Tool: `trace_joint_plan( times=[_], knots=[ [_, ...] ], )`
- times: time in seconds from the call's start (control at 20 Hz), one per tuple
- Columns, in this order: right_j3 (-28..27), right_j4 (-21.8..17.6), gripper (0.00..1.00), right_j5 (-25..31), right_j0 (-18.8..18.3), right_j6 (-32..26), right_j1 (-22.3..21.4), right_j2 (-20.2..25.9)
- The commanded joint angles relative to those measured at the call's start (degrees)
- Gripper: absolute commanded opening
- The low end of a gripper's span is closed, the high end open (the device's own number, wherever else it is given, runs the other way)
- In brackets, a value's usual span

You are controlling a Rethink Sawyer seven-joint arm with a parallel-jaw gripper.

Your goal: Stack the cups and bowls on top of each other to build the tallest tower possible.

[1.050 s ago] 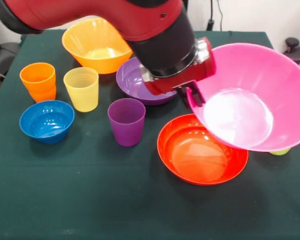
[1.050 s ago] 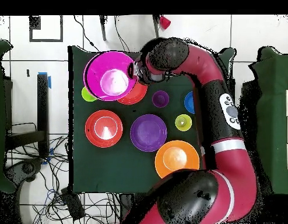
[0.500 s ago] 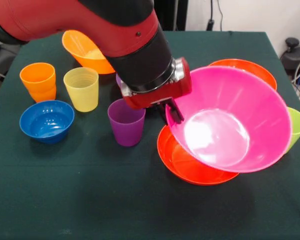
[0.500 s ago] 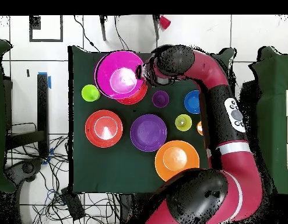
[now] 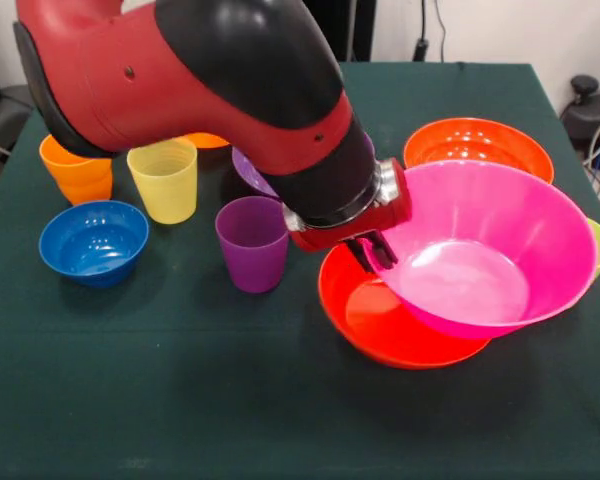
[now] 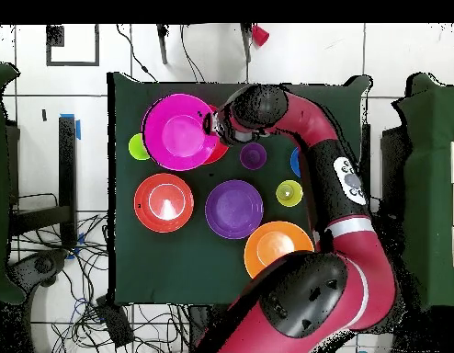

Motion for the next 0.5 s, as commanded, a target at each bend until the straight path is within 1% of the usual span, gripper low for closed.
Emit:
trace_joint_plan(
  times=[0.05,0.3,0.5],
  knots=[
    [-1.15,-7.56,0.00,-5.22,3.19,-18.93,1.48,2.58],
    [0.30,-9.70,0.00,-6.56,3.98,-18.01,0.97,2.62],
    [0.07,-10.00,0.00,-5.48,4.81,-16.49,0.89,2.79]
  ],
)
